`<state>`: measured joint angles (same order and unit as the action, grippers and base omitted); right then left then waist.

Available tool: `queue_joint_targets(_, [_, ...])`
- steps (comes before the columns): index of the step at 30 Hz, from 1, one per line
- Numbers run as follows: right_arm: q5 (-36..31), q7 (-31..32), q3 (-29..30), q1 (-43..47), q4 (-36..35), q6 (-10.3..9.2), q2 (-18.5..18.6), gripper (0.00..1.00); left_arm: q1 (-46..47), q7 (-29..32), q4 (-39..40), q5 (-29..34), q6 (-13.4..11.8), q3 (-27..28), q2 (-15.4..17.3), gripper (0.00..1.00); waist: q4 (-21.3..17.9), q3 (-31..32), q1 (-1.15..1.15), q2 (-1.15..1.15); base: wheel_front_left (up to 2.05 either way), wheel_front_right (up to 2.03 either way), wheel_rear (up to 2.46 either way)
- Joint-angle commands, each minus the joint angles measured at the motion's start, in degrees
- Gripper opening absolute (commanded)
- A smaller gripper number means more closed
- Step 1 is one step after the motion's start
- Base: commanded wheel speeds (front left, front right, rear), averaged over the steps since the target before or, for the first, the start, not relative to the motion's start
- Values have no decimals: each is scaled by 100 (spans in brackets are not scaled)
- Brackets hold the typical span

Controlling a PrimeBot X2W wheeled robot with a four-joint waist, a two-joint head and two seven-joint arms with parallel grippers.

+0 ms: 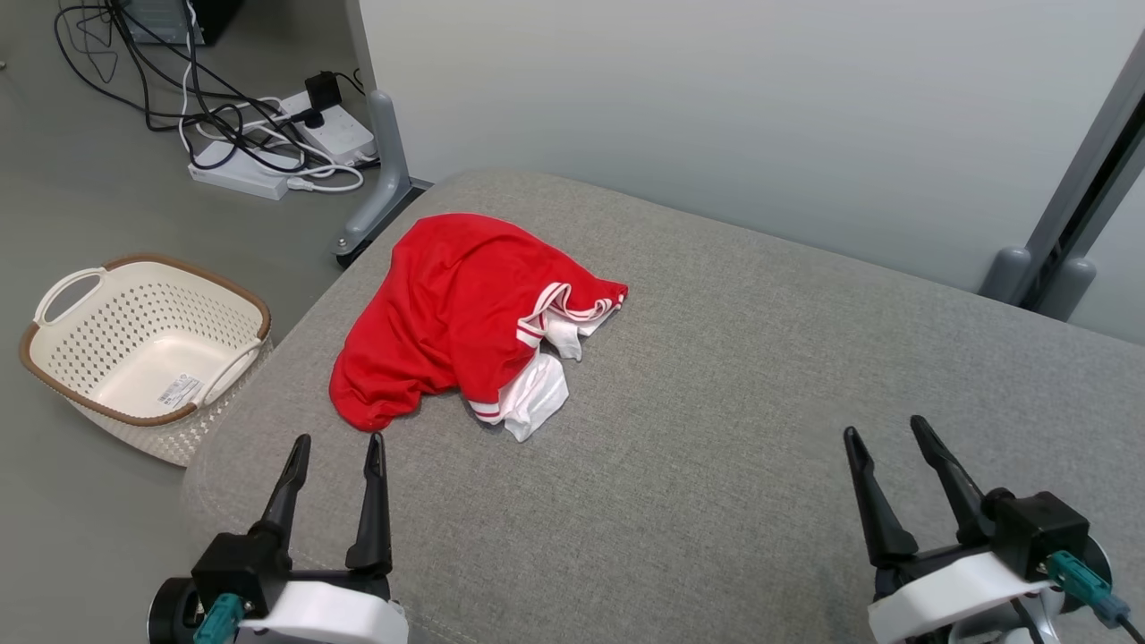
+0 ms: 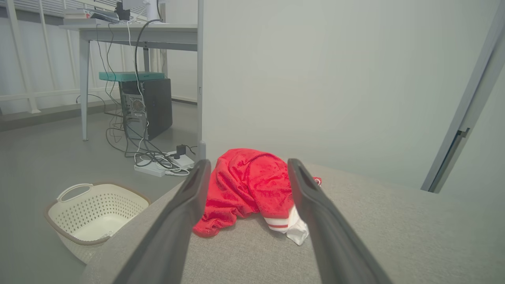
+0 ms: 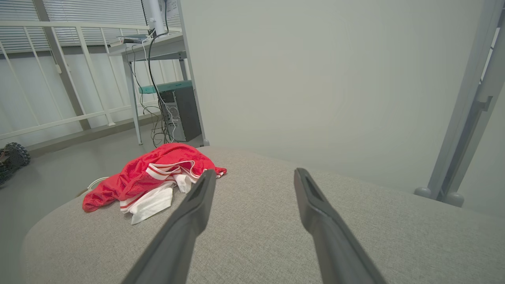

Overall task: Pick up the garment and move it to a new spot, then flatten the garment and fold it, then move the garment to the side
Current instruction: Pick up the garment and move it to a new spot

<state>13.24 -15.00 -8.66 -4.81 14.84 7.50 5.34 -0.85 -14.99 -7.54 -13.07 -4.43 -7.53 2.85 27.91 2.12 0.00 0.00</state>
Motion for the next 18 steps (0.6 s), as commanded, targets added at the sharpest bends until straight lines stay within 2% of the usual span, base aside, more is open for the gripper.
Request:
queue_joint_targets(1, [-10,-27,70,82,-57,-2,54,100,125,-24,-166,-5,126,64,15,100,18,-27,0,0,0,0,0])
queue_joint_targets(3, [-45,-27,108,149,-110,-2,48,100,287,-25,-359,51,298,214,24,100,-7,-72,0,0,0,0,0])
queue_joint_targets(4, [-79,-27,60,48,-192,-2,113,100,463,-24,-492,71,448,411,22,100,-151,-264,0,0,0,0,0])
queue_joint_targets(8, [-104,-27,-60,-186,-384,-2,283,100,943,-24,-782,76,721,760,93,100,-479,-691,0,0,0,0,0])
queue_joint_targets(13, [-40,-27,-190,-544,-564,-2,505,100,1839,-14,-1711,195,894,808,397,100,-869,-1215,0,0,0,0,0])
queue_joint_targets(18, [-51,-27,-353,-819,-762,-2,739,100,3038,354,-2778,144,1031,700,682,100,-1190,-1677,0,0,0,0,0])
